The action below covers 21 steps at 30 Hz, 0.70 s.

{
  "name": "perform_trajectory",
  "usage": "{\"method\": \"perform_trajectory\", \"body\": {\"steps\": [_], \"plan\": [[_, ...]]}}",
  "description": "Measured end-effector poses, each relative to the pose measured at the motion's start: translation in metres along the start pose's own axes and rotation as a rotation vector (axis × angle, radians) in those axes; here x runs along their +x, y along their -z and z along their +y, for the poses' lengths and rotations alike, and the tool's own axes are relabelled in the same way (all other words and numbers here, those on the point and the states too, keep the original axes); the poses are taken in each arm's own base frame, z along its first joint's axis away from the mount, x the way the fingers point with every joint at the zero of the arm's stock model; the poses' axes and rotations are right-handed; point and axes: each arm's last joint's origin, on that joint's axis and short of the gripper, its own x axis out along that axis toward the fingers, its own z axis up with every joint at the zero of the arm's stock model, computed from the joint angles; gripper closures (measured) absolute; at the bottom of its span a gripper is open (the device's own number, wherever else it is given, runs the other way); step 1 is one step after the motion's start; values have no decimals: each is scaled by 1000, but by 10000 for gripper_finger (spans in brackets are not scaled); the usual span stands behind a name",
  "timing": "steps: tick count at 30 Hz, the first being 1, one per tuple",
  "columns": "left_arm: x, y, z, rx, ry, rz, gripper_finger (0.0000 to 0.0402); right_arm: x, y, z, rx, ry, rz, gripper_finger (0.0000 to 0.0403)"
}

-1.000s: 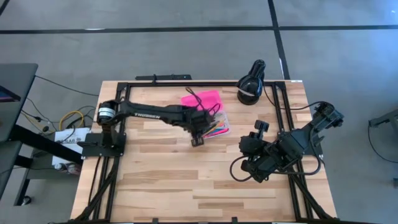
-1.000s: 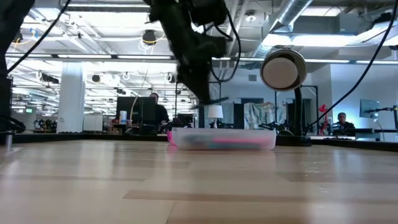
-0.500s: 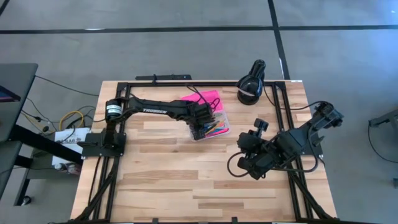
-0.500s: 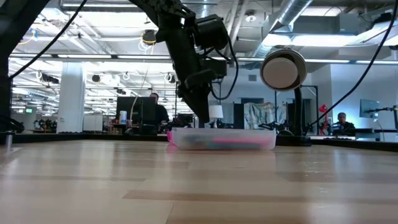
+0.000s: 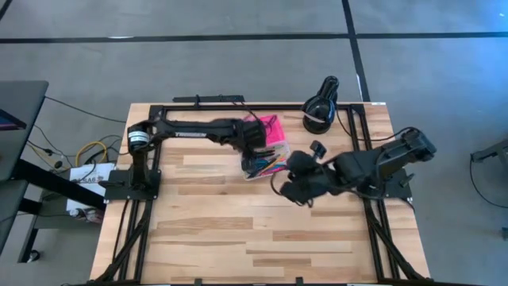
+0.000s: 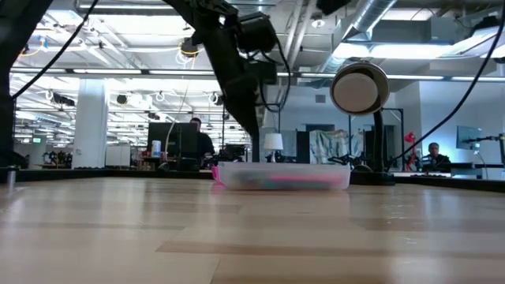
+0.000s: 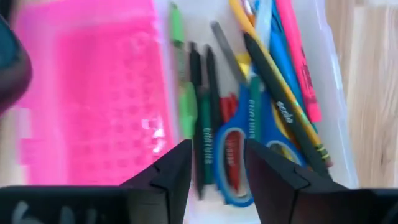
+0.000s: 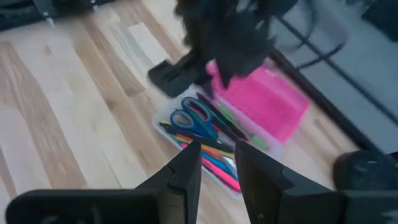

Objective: Pick & place school supplies into a supply box
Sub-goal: Close the pink supply box

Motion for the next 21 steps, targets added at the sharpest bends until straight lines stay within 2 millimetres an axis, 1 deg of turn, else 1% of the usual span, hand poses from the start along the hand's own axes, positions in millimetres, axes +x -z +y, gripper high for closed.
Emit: {"method": "perform_trajectory", "body": {"steps": [5,9,12,14,16,18,21], "plan": [[-32,3,33,-12,8,-68,269,31,1,1,72,-36,4,310],[-51,13,61,-73,-30,-73,272,61,7,-1,155,-30,-27,310],[-65,21,78,-127,-26,-78,271,84,10,-6,224,-63,-28,310],[-72,27,85,-166,-9,-73,272,99,11,-10,296,-96,-32,310],[-79,30,89,-189,15,-82,274,113,16,-17,380,-93,-33,310],[-86,33,91,-199,37,-95,277,125,18,-25,441,-75,-37,310],[-94,34,91,-204,39,-108,282,140,17,-40,510,-51,-50,310]]}}
